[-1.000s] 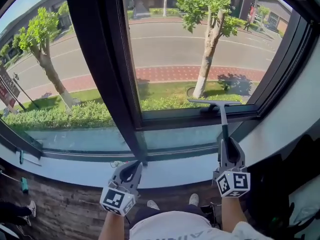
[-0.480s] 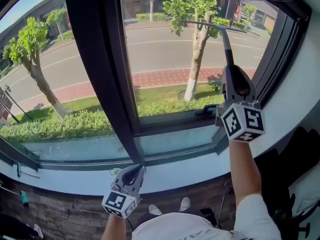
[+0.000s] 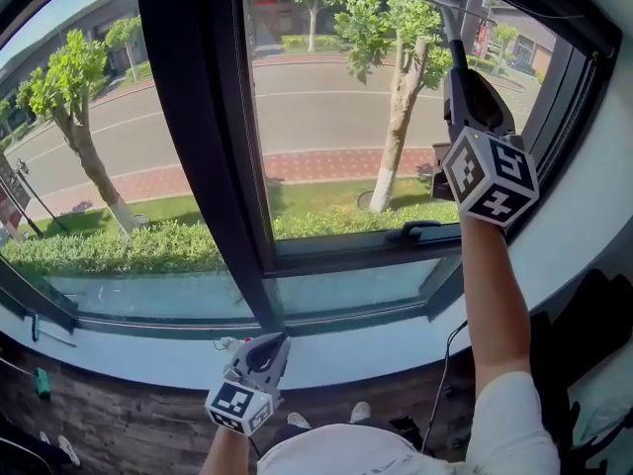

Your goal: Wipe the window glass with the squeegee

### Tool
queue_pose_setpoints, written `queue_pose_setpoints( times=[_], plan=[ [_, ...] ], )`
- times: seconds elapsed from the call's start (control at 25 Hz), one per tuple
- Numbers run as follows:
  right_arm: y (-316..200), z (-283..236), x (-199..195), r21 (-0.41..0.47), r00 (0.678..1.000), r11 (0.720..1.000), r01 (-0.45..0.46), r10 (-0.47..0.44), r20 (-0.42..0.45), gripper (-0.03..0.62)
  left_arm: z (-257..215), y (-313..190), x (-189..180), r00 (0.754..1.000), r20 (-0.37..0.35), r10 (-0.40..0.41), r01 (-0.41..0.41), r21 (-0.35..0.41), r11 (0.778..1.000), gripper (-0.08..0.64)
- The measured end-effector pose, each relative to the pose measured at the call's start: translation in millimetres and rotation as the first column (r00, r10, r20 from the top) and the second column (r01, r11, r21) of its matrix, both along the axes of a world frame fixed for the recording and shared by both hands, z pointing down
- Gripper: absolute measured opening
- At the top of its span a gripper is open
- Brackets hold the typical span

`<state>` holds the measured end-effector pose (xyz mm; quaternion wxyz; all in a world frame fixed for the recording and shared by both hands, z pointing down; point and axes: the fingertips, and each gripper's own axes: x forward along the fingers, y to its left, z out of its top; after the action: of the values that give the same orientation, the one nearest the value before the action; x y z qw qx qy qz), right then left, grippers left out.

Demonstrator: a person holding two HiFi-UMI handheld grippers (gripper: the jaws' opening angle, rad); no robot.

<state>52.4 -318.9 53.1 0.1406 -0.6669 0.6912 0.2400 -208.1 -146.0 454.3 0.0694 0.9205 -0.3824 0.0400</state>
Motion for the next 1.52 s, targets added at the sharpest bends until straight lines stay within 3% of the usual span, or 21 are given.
queue_pose_setpoints(
  times=[0.48, 1.52],
  plan=[
    [-10, -42, -25, 0.043, 0.998, 0.998, 0.039, -0.037, -0.053, 0.1, -5, 2, 6, 1.0, -0.012, -0.017, 0.017, 0.002, 1.0, 0.015],
    [-9, 84, -18, -0.101, 0.997, 0.995, 0.01, -0.017, -0.079, 0.1, 1, 2, 0, 0.997, -0.016, -0.069, 0.069, -0.024, 0.997, 0.015]
  ],
)
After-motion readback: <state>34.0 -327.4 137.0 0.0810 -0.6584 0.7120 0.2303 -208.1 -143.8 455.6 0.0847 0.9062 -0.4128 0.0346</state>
